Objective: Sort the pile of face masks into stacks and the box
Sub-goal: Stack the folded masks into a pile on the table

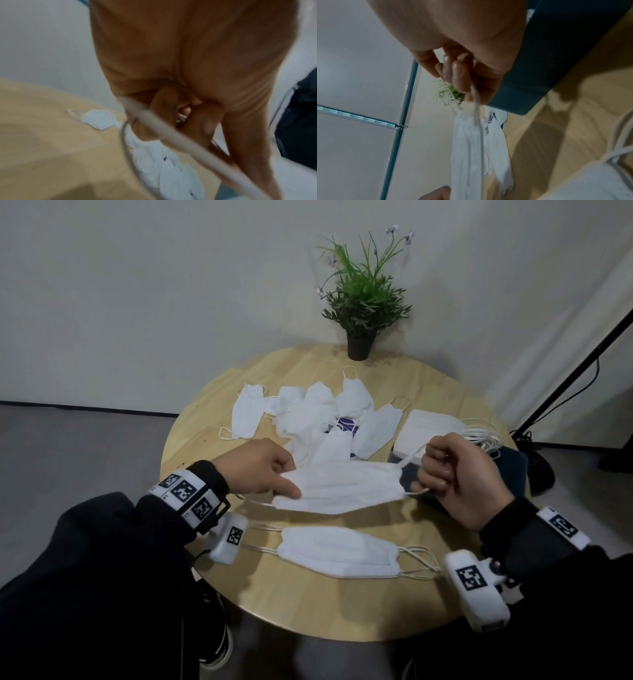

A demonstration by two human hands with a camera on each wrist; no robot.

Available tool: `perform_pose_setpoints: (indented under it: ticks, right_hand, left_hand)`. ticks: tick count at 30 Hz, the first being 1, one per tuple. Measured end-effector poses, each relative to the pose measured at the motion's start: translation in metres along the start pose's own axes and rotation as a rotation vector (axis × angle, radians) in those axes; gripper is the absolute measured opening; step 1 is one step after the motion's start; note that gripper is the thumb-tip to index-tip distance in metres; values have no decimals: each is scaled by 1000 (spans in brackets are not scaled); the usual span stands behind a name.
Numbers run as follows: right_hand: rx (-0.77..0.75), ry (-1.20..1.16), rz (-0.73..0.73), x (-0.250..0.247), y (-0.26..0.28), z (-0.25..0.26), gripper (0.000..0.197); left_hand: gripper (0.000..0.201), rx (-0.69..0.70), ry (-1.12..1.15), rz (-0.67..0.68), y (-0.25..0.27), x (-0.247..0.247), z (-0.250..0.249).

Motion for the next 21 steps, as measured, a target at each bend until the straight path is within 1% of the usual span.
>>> perform_pose_setpoints:
  ticks: [2, 5, 6, 8, 9, 10, 11, 13, 15, 16, 21]
  right_hand:
    - [-13, 165, -31, -12, 4, 3, 37]
    - [-16, 349, -48, -31, 11, 5, 41]
    - [14, 419, -28, -36, 15, 4, 37]
    - [93, 548, 39, -42, 25, 0, 18]
    - [131, 589, 65, -44, 31, -2, 8]
    - [169, 634, 70, -48, 36, -5, 6]
    - [208, 683, 57, -53, 39, -8, 8]
    - [277, 764, 23, -61, 45, -16, 11]
    - [326, 812, 20, -62, 47, -24, 10]
    - [347, 820, 32, -61, 48, -28, 10]
    - [413, 892, 94, -49, 50, -44, 15]
  left_hand:
    - [21, -19, 145, -19, 5, -9, 4]
    - [10, -38, 376, -102, 16, -29, 13]
    - [12, -43, 462, -123, 19, -35, 18]
    - [16, -79, 680, -148, 25, -43, 28]
    - [20, -111, 762, -143, 28, -45, 33]
    - [24, -141, 799, -123, 30, -43, 36]
    - [25, -165, 783, -87, 33, -40, 38]
    - [26, -211, 679, 25, 37, -27, 42]
    - [30, -263, 571, 139, 40, -10, 46]
    - [30, -285, 537, 174, 40, -2, 48]
    - [30, -364, 500, 224, 43, 18, 56]
Point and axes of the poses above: each hand's wrist, its own y-axis away from the middle knuckle, its own x-axis out of the palm, z = x × y, the point moved 4 cm from there along -y, towards the middle knuckle, and after that the axes turned 7 degrees about z, right-handed, at the moved point
